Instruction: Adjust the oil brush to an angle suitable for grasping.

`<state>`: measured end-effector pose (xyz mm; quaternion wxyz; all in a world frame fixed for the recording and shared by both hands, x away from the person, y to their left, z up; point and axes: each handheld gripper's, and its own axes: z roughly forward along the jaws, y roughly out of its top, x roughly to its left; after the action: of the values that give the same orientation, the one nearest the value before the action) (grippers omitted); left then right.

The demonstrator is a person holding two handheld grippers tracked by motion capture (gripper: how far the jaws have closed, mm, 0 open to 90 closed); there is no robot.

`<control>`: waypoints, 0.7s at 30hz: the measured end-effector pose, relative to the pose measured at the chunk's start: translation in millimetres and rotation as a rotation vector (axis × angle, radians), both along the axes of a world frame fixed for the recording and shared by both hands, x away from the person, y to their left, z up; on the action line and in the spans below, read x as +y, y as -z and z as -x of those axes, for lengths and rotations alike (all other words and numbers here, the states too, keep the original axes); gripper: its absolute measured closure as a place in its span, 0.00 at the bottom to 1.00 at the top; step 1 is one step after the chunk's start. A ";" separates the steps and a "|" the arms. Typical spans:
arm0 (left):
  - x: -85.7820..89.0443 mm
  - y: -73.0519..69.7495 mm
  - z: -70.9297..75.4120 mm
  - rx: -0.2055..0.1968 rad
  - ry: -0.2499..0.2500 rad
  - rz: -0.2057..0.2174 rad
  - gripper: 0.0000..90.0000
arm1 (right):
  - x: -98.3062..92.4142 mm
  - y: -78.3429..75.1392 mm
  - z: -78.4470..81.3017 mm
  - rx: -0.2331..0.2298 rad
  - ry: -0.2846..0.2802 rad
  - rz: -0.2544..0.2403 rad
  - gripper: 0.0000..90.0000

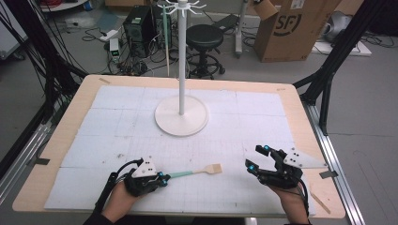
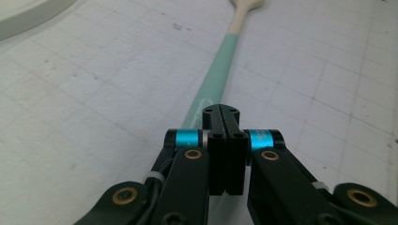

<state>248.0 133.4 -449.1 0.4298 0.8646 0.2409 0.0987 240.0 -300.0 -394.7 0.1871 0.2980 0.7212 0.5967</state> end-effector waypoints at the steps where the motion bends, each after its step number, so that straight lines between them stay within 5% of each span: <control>1: 0.0 0.1 -1.6 0.007 -0.011 0.006 1.00 | -0.4 0.1 0.3 0.001 0.001 -0.001 0.36; 15: 0.0 -0.4 -42.6 -0.021 -0.186 -0.017 1.00 | 1.2 0.1 0.0 0.002 -0.003 0.002 0.36; 21: -3.6 -0.2 -55.1 -0.020 -0.223 -0.015 1.00 | 1.9 0.4 -0.6 0.000 -0.005 0.007 0.36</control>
<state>303.1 129.8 -448.9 0.4121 0.8346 0.3304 0.1565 240.6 -298.1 -395.1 0.1864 0.2955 0.7241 0.5947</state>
